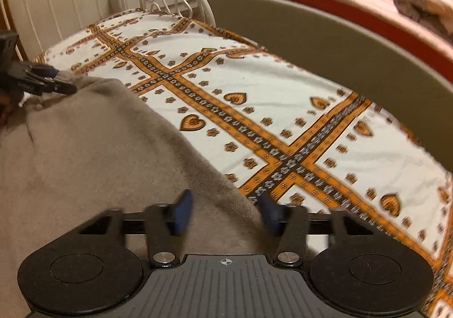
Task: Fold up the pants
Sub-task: 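Lower both tools to the sweatpants waistband and close both grippers on it, then lift the waistband with both grippers and fold it over toward the leg cuffs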
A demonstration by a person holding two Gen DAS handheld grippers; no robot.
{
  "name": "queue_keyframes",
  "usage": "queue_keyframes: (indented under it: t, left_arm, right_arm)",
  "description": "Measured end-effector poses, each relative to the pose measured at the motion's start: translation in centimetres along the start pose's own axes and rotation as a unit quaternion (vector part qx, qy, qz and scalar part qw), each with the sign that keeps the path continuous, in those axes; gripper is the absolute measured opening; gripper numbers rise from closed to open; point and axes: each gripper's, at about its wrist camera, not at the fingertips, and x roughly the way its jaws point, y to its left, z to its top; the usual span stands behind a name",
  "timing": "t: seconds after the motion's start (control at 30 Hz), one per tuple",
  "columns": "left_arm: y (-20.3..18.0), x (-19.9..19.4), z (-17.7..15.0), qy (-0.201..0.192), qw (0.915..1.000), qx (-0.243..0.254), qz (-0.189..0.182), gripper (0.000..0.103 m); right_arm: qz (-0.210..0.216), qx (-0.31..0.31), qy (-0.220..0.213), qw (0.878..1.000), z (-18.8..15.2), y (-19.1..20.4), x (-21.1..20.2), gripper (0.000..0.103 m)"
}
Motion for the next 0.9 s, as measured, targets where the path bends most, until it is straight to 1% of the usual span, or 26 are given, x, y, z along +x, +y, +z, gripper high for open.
queue_keyframes:
  t: [0.03,0.1,0.13,0.2,0.27,0.3,0.37,0.43,0.5,0.63,0.7,0.77,0.83,0.9]
  left_arm:
    - [0.1,0.1,0.1,-0.002,1.0,-0.002,0.0,0.022]
    - [-0.5,-0.2,0.1,-0.012,0.9998,0.013,0.002,0.016]
    - [-0.9,-0.8,0.1,-0.028,0.9993,0.025,0.004,0.015]
    - [-1.1,-2.1,-0.1,-0.053,0.9982,0.028,0.005,0.015]
    - [-1.3,-4.5,-0.2,-0.092,0.9951,0.035,-0.007,0.015]
    - [-1.4,-5.6,-0.3,-0.106,0.9936,0.036,-0.014,0.015]
    - [-1.9,-8.3,-0.5,-0.135,0.9889,0.055,-0.026,0.015]
    - [-2.9,-10.6,-0.8,-0.151,0.9845,0.085,-0.027,0.015]
    - [-3.7,-13.0,-1.2,-0.165,0.9803,0.104,-0.033,0.015]
    - [-5.3,-17.4,-3.4,-0.189,0.9757,0.105,-0.036,0.015]
    - [-6.2,-19.2,-5.2,-0.192,0.9756,0.101,-0.033,0.015]
    - [-7.0,-20.5,-7.5,-0.186,0.9785,0.088,-0.022,0.015]
    - [-7.6,-20.9,-9.5,-0.169,0.9825,0.078,-0.008,0.015]
    - [-8.5,-20.7,-11.9,-0.139,0.988,0.065,0.012,0.016]
  right_arm:
    - [0.001,0.0,0.003,1.0,0.1,0.3,0.0,0.021]
    - [-0.018,-0.013,0.009,1.0,0.2,1.4,-0.3,0.007]
    - [-0.029,-0.021,0.009,0.999,0.3,2.0,-0.8,0.006]
    - [-0.041,-0.022,-0.013,0.999,0.1,2.7,-2.6,0.005]
    - [-0.049,-0.035,-0.036,0.998,-0.2,3.9,-5.1,0.005]
    - [-0.051,-0.043,-0.044,0.997,-0.5,4.7,-6.4,0.005]
    - [-0.058,-0.063,-0.06,0.994,-1.2,6.5,-9.1,0.005]
    - [-0.067,-0.084,-0.076,0.991,-2.2,8.7,-11.8,0.005]
    - [-0.077,-0.106,-0.09,0.987,-3.3,11.0,-14.3,0.005]
    - [-0.082,-0.134,-0.11,0.981,-6.4,15.5,-18.4,0.005]
    - [-0.082,-0.145,-0.113,0.979,-8.6,18.1,-19.8,0.005]
    - [-0.087,-0.162,-0.11,0.977,-10.9,20.6,-20.4,0.005]
    - [-0.093,-0.177,-0.103,0.974,-13.6,22.8,-20.1,0.005]
    - [-0.094,-0.181,-0.082,0.976,-16.7,25.0,-18.8,0.005]
